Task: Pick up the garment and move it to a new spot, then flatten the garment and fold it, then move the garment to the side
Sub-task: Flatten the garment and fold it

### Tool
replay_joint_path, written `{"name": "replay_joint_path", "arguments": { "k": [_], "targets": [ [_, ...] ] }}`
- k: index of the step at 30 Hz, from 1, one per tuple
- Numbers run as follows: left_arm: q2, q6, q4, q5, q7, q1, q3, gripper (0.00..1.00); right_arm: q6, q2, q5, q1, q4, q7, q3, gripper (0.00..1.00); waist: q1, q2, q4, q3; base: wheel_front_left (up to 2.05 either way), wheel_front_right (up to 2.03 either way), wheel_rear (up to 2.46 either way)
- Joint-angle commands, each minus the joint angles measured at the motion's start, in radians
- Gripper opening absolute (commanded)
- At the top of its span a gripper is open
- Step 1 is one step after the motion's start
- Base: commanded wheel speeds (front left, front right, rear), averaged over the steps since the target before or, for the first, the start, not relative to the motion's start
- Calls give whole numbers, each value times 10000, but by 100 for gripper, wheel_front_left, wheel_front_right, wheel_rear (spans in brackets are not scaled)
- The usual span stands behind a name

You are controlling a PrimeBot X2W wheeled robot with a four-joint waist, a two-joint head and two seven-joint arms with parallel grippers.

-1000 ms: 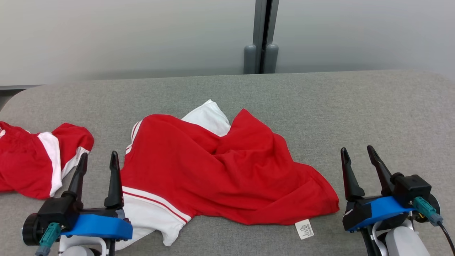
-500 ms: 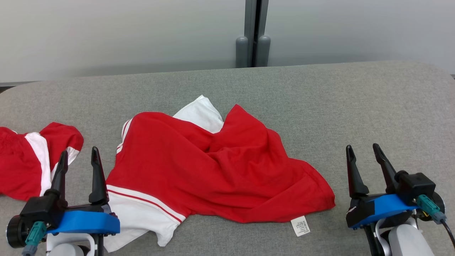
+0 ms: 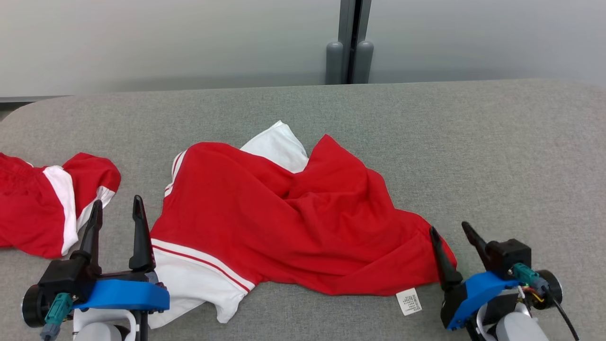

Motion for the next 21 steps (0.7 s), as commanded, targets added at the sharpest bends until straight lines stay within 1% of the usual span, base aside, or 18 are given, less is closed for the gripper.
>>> {"name": "replay_joint_path", "arguments": {
  "k": [1,6,13,14,15,21],
  "targets": [
    [-53,-60,54,62,-24,-183,32,100,1,-59,72,186,107,94,62,100,0,0,41,21,0,0,0],
    [-122,-164,117,150,-25,-186,130,100,-1,-78,231,571,580,364,328,100,0,0,133,61,0,0,0],
    [-229,-254,178,255,-25,-199,220,100,1,-57,482,640,1322,408,606,100,0,0,178,89,0,0,0],
    [-238,-265,187,258,-25,-184,240,100,1,-51,533,598,1396,382,693,40,0,0,151,90,0,0,0],
    [-245,-272,199,263,-25,-155,260,100,3,-48,578,552,1453,337,785,0,0,0,112,82,0,0,0],
    [-304,-312,306,294,-25,21,303,100,-1,-264,846,431,1451,63,1061,0,0,0,-208,-63,0,0,0]
  ]
}}
